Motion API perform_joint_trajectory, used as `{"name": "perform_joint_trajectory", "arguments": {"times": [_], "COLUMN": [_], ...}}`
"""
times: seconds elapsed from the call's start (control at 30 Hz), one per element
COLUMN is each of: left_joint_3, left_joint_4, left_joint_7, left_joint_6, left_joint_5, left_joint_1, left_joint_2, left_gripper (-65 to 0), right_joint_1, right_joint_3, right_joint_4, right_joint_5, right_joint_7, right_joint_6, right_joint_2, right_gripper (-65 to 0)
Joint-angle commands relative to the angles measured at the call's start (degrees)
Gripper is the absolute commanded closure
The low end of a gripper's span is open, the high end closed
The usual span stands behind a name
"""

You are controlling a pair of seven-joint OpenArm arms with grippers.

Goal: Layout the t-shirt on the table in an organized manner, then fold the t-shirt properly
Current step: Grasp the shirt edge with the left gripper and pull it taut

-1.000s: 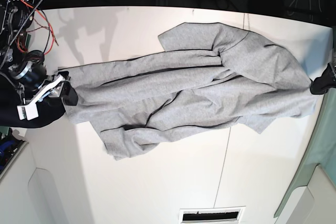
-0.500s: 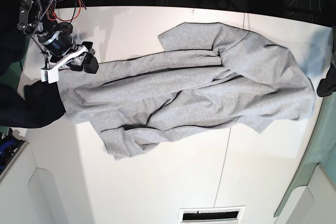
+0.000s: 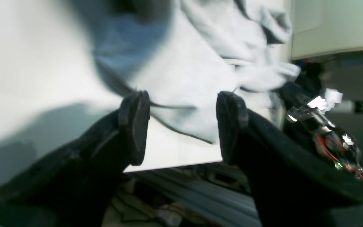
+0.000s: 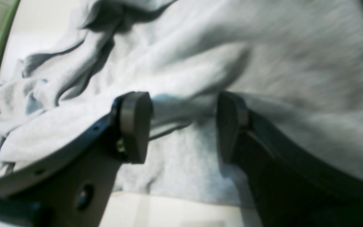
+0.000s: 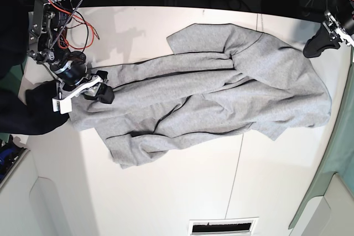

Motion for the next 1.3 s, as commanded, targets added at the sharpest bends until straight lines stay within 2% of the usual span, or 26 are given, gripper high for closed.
{"name": "perform_joint_trajectory", "arguments": {"times": [0.0,0.07,0.2,0.4,0.57,0.77,0.87,1.1,1.27], "left_joint_3": [-0.28,0.81,4.87,6.62,6.8,6.8,7.52,12.55,15.96], "left_joint_4": [2.91,6.32,8.35,8.35,8.07,7.3,6.73,5.97,5.97], "left_joint_7": [-0.63,-2.45,-7.3,-7.98,-10.97,-14.03,-16.55,-19.32,-21.64], "left_joint_6": [-0.54,-0.54,-0.54,-0.54,-0.54,-0.54,-0.54,-0.54,0.87], "left_joint_5": [-1.82,-0.83,6.45,8.72,13.68,16.55,20.15,22.14,28.46], "left_joint_1": [0.83,2.29,4.35,4.92,4.92,4.87,4.57,3.17,1.25], "left_joint_2": [0.39,2.73,5.75,8.92,10.8,11.43,11.41,11.43,12.24], "left_gripper": [-36.2,-36.2,-36.2,-36.2,-36.2,-36.2,-36.2,-36.2,-35.8], "right_joint_1": [0.85,0.83,0.85,0.81,0.72,0.68,0.68,0.68,0.7], "right_joint_3": [0.11,-0.07,-0.66,-1.01,-1.01,-1.01,-1.01,-1.01,-1.01], "right_joint_4": [0.31,-0.22,-0.24,-0.24,-0.24,-0.24,-0.24,-0.24,-0.24], "right_joint_5": [0.72,0.7,0.76,0.85,0.52,0.74,0.74,1.18,1.2], "right_joint_7": [1.05,1.01,1.01,1.01,1.05,1.05,1.03,1.05,1.05], "right_joint_6": [0.42,0.42,0.63,0.61,0.61,0.61,0.61,0.63,0.61], "right_joint_2": [0.26,-0.33,-0.74,-0.74,-0.72,-0.74,-0.74,-0.76,-0.76], "right_gripper": [-33.4,-33.4,-33.4,-33.4,-33.4,-33.4,-33.4,-33.4,-33.4]}}
